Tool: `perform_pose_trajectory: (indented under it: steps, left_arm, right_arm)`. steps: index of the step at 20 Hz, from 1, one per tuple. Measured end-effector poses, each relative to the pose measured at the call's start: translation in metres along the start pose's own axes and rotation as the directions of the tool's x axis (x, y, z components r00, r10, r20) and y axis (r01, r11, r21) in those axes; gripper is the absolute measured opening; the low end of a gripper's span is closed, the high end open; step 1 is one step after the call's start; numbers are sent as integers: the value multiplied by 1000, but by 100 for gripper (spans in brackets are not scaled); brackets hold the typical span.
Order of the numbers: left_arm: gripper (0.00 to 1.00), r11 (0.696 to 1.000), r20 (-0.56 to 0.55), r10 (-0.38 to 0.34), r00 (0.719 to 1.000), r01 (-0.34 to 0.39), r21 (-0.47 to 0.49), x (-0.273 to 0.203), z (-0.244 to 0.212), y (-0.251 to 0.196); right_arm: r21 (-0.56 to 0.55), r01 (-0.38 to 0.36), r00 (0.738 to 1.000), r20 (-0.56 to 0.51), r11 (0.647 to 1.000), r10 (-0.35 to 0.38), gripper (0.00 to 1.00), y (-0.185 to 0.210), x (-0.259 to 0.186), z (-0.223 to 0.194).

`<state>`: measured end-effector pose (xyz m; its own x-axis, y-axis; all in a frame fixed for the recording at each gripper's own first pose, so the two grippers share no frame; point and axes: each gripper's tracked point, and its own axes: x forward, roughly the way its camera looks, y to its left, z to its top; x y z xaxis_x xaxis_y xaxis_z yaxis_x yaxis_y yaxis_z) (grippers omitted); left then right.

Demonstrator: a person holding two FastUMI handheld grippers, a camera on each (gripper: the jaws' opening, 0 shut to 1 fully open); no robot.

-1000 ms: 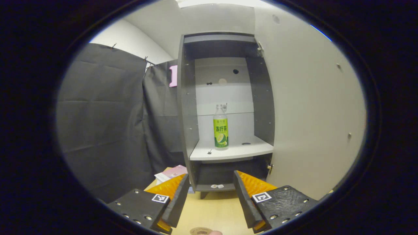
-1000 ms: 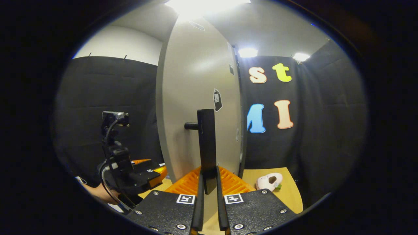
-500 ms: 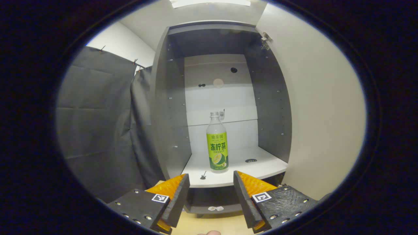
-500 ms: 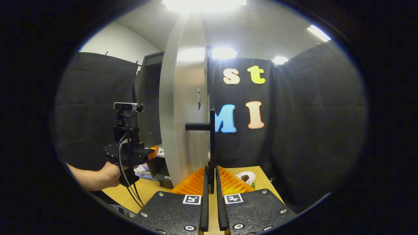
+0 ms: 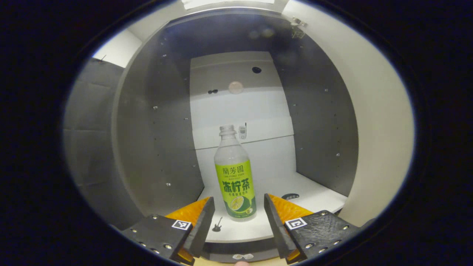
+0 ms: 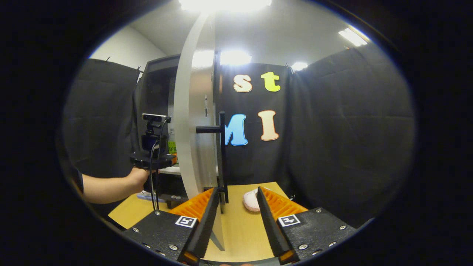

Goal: Open the cabinet door with the right hand, grasp the bottle in the cabinet with the left hand and place it on the coaster, then close the cabinet door with the right hand.

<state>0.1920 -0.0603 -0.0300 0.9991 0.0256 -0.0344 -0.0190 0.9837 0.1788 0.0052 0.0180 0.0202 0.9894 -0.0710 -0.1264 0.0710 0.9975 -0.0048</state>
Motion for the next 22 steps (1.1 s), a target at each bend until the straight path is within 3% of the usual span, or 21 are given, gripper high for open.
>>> perform_pose_trajectory:
  steps: [1, 2, 3, 5, 13, 16, 19, 22]
  left_arm:
    - [76, 1000, -1, 6, 1000, -6, -4, 8, -2, 1]
    - [80, 1000, -10, -2, 1000, 2, -16, 12, -9, -1]
    - [72, 1000, -15, -3, 1000, 3, -18, 16, -12, -2]
    - [77, 1000, -7, 6, 1000, -6, -17, 34, -16, 2]
    - [76, 999, 68, 7, 998, -4, -39, 72, 3, 6]
    - [76, 999, 46, 17, 999, -15, -28, 78, -5, 7]
    - [69, 999, 41, 20, 999, -19, -33, 79, -7, 6]
    - [69, 998, 43, -10, 999, 12, -55, 70, -3, 2]
  right_arm:
    - [-7, 5, 1000, 10, 1000, -5, 74, 0, -4, -2]
    - [-1, 3, 1000, 13, 1000, -3, 76, 4, -6, -8]
    - [9, 0, 1000, 8, 1000, 0, 83, 8, -6, -14]
    - [-2, 30, 999, -22, 1000, -30, 87, 5, -10, -32]
    - [44, 117, 992, -49, 992, -115, 88, -2, -2, -46]
    - [53, 139, 989, -49, 989, -137, 88, -5, 3, -47]
    - [50, 143, 989, -45, 988, -141, 88, -7, 7, -48]
    - [47, 123, 992, -40, 991, -121, 88, -7, 9, -52]
